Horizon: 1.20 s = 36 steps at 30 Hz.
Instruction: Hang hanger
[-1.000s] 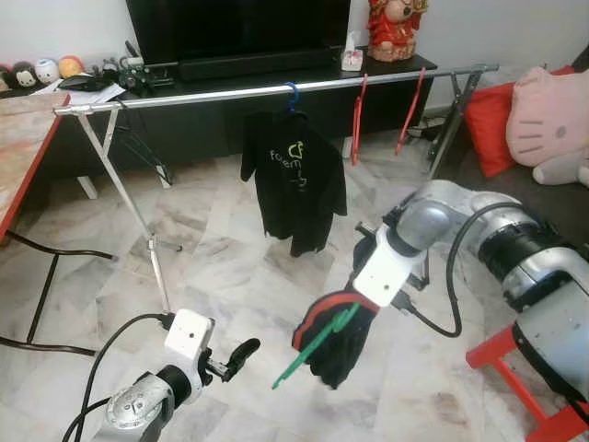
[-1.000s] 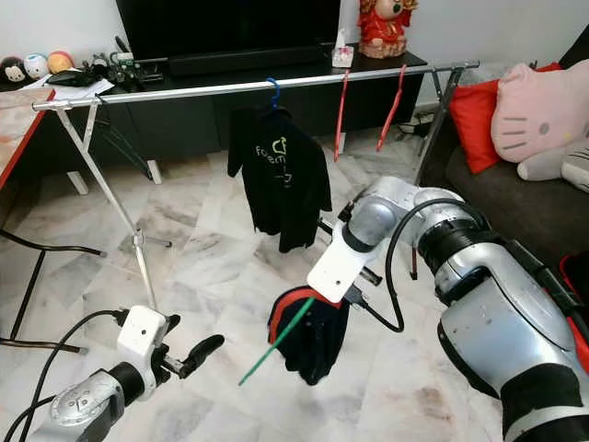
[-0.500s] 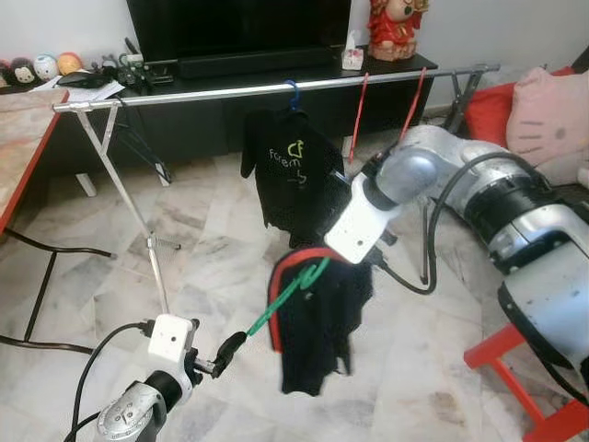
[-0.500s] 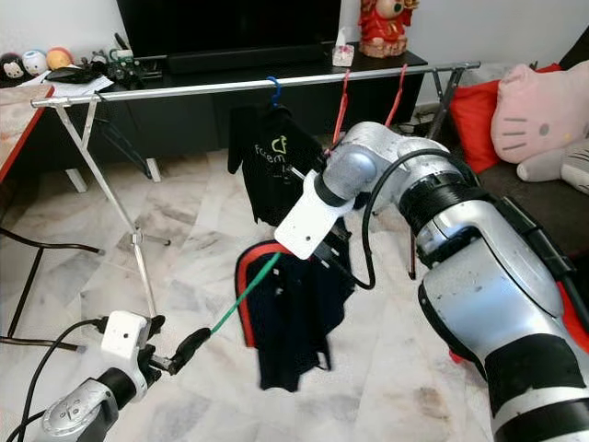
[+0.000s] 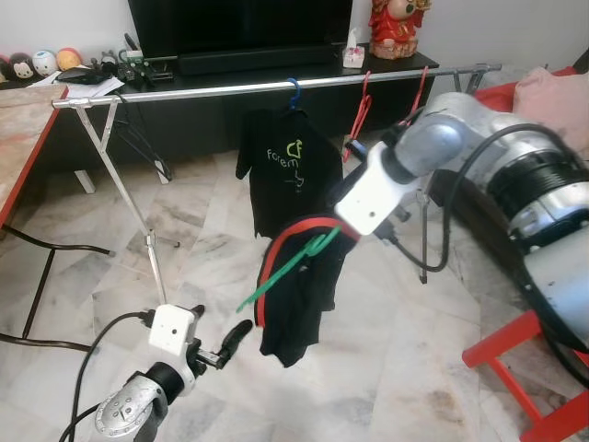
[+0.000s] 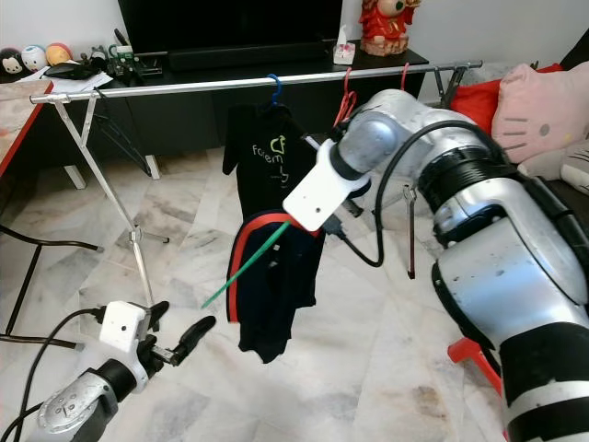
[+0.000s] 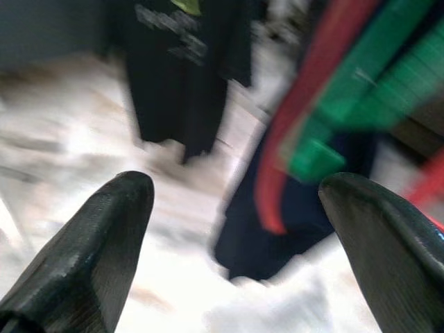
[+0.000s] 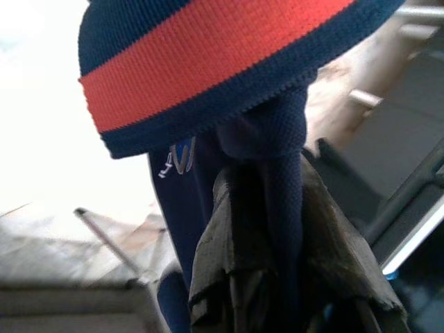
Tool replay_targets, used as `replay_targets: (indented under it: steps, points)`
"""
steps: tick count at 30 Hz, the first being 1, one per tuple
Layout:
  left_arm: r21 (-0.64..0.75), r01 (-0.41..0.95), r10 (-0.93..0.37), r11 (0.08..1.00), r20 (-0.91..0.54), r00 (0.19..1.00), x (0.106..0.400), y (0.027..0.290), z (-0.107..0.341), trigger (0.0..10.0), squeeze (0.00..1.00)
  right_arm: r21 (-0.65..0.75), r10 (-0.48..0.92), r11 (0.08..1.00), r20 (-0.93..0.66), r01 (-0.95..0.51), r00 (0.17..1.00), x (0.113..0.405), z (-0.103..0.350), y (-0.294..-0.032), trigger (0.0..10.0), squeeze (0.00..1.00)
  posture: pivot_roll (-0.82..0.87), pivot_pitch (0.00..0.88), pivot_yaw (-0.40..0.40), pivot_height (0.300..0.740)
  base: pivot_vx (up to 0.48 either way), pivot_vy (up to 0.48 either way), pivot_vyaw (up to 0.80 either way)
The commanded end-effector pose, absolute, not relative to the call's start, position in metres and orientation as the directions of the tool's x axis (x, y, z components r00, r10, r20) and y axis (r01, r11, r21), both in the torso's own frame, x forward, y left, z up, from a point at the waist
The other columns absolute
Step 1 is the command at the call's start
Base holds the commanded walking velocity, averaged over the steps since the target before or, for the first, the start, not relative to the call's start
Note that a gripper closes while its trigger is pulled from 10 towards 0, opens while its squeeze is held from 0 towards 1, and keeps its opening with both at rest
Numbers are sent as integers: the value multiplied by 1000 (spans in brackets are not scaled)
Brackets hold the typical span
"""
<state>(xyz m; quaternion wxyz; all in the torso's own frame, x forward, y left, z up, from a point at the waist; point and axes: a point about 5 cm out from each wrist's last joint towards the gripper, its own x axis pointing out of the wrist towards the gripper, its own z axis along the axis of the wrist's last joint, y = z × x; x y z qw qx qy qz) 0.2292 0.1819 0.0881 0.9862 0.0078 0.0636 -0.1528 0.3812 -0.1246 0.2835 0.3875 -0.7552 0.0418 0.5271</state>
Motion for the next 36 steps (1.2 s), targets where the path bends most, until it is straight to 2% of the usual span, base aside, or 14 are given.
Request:
replay_targets:
  steps: [1,3,6,10,12,16,17,20,25,27,32,36]
  points:
    - [14,246,-245,969,-58,968,235,189,104,10000,0,-512,319,-712,-845,-480,429,379,285,-133,10000,0,-129,0,0,740,0,0,0]
    - [12,270,-269,963,-52,962,235,187,107,10000,0,-502,317,-714,-853,-488,415,379,280,-134,10000,0,-129,0,3,740,0,0,0]
    - [-5,380,-379,925,-84,922,232,177,108,10000,0,-506,339,-711,-855,-489,392,377,276,-133,10000,0,-127,0,8,740,0,0,0]
    - [-2,375,-374,927,-83,924,232,177,108,10000,0,-505,340,-711,-856,-489,390,377,276,-132,10000,0,-129,0,13,740,0,0,0]
    - [-12,524,-518,852,-174,838,226,160,96,10000,0,-567,375,-674,-815,-473,442,380,292,-128,10000,0,-138,0,21,740,0,0,0]
    - [-24,562,-556,826,-196,808,224,156,92,10000,0,-590,369,-657,-794,-470,483,381,310,-133,10000,0,-153,0,22,740,0,0,0]
    - [-22,561,-553,828,-202,808,223,156,91,10000,0,-593,331,-655,-782,-468,528,383,317,-138,10000,0,-156,0,19,740,0,0,0]
    - [-25,556,-548,831,-209,810,222,158,91,10000,0,-586,279,-661,-772,-470,570,385,322,-144,10000,0,-157,0,17,740,0,0,0]
    - [-31,582,-573,813,-224,788,218,157,90,10000,0,-615,348,-643,-766,-457,541,383,326,-138,10000,0,-158,0,15,740,0,0,0]
    - [-25,597,-590,801,-199,783,223,147,93,10000,0,-633,414,-635,-763,-444,496,378,332,-130,10000,0,-158,0,16,740,0,0,0]
    - [-17,608,-602,794,-156,783,233,134,99,10000,0,-643,431,-625,-757,-442,491,377,337,-130,10000,0,-162,0,14,740,0,0,0]
    - [-33,649,-647,760,-115,753,242,112,104,10000,0,-662,468,-603,-746,-445,474,375,344,-130,10000,0,-171,0,17,740,0,0,0]
